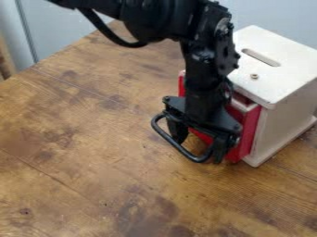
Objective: Close the drawer
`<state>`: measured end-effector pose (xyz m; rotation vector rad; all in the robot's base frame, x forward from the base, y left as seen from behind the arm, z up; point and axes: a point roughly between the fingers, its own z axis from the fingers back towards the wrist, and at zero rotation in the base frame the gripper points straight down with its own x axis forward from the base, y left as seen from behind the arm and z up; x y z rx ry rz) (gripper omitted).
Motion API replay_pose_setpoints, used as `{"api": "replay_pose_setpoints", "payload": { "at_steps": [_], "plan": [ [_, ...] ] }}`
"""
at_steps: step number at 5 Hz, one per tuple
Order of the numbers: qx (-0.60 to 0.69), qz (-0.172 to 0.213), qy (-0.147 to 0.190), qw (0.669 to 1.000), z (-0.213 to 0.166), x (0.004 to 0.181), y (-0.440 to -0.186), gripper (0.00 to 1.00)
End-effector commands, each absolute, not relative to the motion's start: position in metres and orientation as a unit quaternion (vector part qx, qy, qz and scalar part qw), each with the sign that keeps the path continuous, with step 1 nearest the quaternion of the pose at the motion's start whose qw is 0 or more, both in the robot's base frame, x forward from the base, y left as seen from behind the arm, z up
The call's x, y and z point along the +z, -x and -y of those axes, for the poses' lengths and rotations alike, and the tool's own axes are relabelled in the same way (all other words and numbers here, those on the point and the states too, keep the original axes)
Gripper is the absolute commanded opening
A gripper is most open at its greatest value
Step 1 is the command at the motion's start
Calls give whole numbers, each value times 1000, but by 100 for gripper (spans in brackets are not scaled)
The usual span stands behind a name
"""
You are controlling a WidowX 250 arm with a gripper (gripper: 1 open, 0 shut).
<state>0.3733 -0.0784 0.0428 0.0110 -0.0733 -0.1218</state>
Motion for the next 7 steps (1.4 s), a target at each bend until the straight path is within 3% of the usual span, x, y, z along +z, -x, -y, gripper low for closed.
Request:
{"api": "replay_pose_setpoints", "payload": {
  "at_steps": [1, 2, 5, 6, 7],
  "plan": [
    [-27, 39, 1, 999, 72, 46, -377, 100],
    [-15, 52, 6, 999, 71, 49, -390, 100],
    [74, 93, 10, 993, 71, 98, -410, 100],
    [90, 112, 17, 989, 52, 105, -404, 100],
    [108, 97, -2, 989, 32, 121, -404, 100]
  ]
}}
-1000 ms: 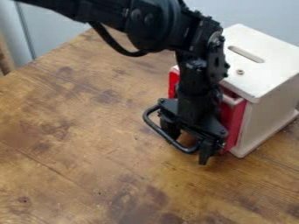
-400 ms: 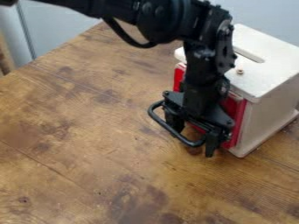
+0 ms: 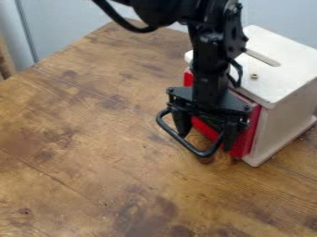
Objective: Close the drawer
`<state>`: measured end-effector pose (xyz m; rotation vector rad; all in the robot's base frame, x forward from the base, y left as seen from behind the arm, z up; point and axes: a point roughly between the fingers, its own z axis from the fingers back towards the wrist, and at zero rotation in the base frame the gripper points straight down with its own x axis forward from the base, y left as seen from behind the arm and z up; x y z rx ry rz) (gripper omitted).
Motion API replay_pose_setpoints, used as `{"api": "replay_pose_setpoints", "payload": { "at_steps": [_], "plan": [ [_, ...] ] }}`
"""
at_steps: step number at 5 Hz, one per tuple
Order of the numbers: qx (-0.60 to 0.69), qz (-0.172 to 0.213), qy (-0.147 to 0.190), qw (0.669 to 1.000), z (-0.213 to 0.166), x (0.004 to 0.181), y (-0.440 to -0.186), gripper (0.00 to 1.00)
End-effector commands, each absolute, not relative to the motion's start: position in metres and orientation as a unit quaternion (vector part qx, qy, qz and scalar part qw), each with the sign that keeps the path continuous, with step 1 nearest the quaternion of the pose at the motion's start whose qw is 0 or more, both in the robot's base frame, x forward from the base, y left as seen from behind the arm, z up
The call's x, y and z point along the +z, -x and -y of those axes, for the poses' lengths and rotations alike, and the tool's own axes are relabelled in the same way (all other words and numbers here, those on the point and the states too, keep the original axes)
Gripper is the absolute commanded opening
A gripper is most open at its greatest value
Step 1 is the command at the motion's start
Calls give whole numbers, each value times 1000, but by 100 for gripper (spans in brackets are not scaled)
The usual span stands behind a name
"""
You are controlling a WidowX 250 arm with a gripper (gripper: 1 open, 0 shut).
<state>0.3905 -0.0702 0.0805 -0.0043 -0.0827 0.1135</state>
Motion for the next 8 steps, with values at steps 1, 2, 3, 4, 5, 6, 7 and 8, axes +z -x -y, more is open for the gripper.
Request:
{"api": "replay_pose_setpoints", "payload": {
  "at_steps": [1, 2, 3, 4, 5, 6, 7, 8],
  "plan": [
    [86, 107, -3, 991, 48, 130, -403, 100],
    [64, 118, -2, 991, 64, 139, -400, 100],
    [77, 123, 0, 989, 70, 143, -402, 100],
    [91, 93, -2, 992, 75, 149, -408, 100],
    [82, 79, 3, 993, 67, 171, -404, 100],
    [97, 87, 6, 991, 55, 161, -402, 100],
    [110, 92, 6, 990, 44, 153, -400, 100],
    [96, 99, 9, 990, 40, 154, -408, 100]
  ]
}}
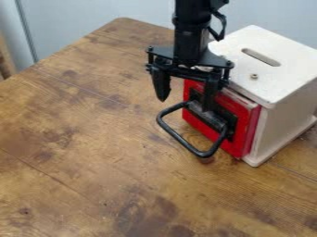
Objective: Close the drawer
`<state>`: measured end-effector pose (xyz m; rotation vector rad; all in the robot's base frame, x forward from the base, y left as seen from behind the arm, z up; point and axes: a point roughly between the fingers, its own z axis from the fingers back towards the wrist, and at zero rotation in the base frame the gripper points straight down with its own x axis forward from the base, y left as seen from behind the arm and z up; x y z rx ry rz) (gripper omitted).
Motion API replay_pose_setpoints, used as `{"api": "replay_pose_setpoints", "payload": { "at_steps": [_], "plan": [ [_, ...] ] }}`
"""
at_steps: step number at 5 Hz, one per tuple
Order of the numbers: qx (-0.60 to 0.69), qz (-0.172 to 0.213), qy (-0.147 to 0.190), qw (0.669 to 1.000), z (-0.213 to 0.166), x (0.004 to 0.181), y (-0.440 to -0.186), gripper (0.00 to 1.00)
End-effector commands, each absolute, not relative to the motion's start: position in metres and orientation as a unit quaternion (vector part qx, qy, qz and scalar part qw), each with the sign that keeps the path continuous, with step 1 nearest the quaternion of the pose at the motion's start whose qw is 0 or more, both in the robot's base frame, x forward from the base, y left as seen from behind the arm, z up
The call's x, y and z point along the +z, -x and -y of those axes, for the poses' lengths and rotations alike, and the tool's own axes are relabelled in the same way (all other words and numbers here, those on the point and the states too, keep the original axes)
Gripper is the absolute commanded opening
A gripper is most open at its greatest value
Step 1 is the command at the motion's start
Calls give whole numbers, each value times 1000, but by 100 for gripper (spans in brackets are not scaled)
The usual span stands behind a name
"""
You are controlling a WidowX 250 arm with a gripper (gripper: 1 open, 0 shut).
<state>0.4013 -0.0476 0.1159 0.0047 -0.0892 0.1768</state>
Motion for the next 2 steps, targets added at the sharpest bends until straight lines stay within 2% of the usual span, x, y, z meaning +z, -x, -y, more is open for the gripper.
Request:
{"api": "replay_pose_setpoints", "payload": {
  "at_steps": [1, 2],
  "plan": [
    [85, 104, 9, 991, 50, 159, -411, 100],
    [64, 96, 4, 993, 69, 166, -417, 100]
  ]
}}
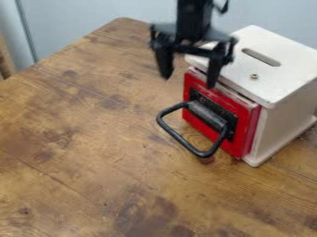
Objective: Close the drawer
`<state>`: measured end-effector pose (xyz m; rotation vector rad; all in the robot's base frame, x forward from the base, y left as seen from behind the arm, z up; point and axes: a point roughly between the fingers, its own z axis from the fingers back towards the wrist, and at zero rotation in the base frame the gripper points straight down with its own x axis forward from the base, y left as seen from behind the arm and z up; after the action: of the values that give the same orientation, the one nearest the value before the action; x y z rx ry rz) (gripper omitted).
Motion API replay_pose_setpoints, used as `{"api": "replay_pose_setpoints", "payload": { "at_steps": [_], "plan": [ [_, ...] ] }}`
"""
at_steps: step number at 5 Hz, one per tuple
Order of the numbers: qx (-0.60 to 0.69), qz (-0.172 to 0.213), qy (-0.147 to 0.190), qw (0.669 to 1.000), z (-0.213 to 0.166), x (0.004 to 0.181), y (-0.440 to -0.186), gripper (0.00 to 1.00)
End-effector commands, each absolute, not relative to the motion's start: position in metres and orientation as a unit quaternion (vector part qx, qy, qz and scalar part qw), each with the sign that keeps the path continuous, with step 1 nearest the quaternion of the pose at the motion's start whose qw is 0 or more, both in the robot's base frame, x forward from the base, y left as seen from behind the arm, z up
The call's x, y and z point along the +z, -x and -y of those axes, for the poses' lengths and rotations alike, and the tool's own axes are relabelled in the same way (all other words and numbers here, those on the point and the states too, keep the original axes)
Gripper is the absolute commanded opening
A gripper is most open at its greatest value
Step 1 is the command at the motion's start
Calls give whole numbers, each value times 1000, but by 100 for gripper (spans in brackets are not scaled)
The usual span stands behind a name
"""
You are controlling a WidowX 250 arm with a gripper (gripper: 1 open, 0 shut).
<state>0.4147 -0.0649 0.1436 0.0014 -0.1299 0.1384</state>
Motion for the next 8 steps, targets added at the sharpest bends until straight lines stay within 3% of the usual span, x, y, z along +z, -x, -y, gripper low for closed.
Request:
{"api": "replay_pose_setpoints", "payload": {
  "at_steps": [1, 2, 4, 8],
  "plan": [
    [72, 82, -1, 994, 85, 144, -417, 100],
    [71, 74, 2, 995, 90, 127, -406, 100],
    [57, 41, -8, 997, 70, 116, -401, 100],
    [63, 30, -10, 997, 46, 115, -405, 100]
  ]
}}
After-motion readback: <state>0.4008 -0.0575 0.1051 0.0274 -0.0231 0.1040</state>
